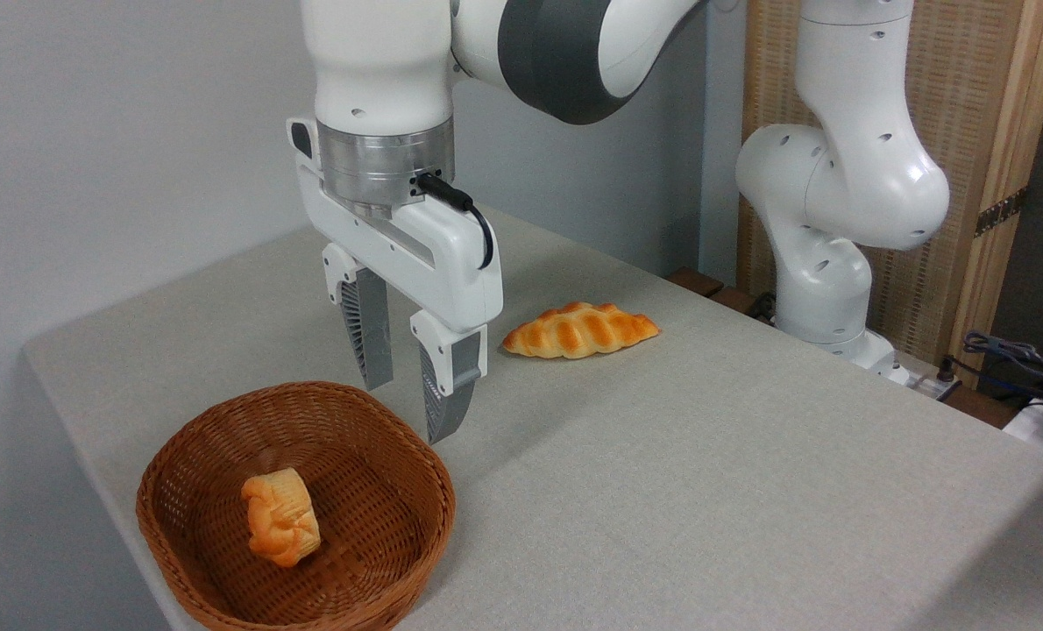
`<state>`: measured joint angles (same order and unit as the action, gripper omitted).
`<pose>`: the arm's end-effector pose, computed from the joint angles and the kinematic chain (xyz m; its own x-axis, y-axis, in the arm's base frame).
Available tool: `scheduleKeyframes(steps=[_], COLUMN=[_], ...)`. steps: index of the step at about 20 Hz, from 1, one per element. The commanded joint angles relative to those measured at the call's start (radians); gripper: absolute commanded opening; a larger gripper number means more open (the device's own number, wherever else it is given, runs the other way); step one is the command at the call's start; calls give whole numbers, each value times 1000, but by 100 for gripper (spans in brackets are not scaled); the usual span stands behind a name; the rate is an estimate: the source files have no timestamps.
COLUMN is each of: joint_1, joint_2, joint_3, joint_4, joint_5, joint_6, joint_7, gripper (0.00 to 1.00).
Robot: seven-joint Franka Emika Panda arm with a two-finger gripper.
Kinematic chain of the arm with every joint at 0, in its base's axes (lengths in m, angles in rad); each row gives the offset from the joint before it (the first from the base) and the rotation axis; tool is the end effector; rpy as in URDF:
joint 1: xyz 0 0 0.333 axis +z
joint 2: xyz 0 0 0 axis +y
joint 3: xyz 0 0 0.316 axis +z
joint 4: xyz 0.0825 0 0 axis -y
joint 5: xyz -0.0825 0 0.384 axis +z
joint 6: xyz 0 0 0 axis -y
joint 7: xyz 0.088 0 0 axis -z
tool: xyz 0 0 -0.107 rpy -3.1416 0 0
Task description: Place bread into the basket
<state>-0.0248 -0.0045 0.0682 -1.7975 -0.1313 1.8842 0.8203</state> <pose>0.5712 0.0151 0.5473 0.7295 -0.6665 0.1540 -0.6769 -0.7357 0.0226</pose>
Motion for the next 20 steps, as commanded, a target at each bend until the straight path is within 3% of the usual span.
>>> scheduleKeyframes(steps=[1,10,20], joint_1=[-3,-6,-6], joint_2=[-2,-2,-3], joint_3=[8,4,4], joint_4=[4,15,15], joint_5=[-32,-42,-37], joint_6=[18,-48,-57], joint_7=[29,45,-12], gripper=[100,100,100])
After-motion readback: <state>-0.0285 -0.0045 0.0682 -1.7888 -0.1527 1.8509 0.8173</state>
